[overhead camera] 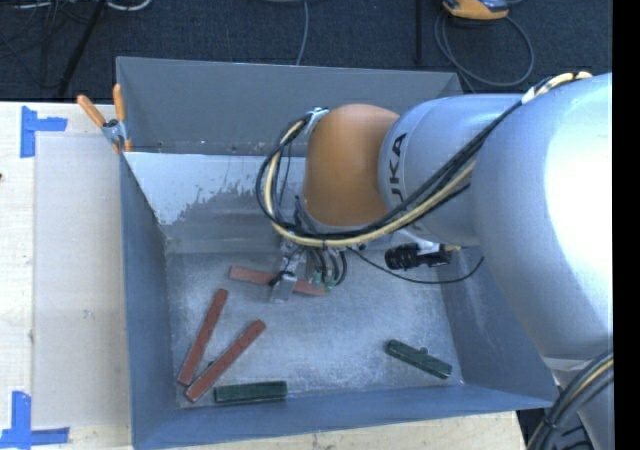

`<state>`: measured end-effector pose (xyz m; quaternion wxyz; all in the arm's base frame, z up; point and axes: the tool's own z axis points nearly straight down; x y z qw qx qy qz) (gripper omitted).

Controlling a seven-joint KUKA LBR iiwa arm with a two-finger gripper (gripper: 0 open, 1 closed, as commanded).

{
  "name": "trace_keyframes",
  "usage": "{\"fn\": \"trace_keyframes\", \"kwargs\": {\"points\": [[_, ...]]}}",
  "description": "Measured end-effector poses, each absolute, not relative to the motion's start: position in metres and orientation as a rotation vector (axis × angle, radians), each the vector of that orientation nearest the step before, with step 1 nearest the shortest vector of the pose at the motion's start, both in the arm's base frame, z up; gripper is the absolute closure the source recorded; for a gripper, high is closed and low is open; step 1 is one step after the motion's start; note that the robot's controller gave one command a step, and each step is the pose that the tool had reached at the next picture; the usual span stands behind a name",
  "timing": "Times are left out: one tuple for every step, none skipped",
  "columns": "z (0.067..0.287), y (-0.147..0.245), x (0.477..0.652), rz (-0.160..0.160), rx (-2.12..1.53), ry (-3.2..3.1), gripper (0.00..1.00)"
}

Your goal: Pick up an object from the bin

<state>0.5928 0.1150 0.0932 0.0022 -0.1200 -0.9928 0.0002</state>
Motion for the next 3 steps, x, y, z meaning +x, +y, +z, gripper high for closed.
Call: {"fn": "trace_keyframes", "kwargs": {"points": [[0.115,0.115,0.591,0.003,-0.376,-3.109,1.00],[0.138,0.115,0.593,0.002,-0.376,-3.114,1.00],[0.158,0.115,0.593,0.000,-0.375,-3.116,1.00]]}}
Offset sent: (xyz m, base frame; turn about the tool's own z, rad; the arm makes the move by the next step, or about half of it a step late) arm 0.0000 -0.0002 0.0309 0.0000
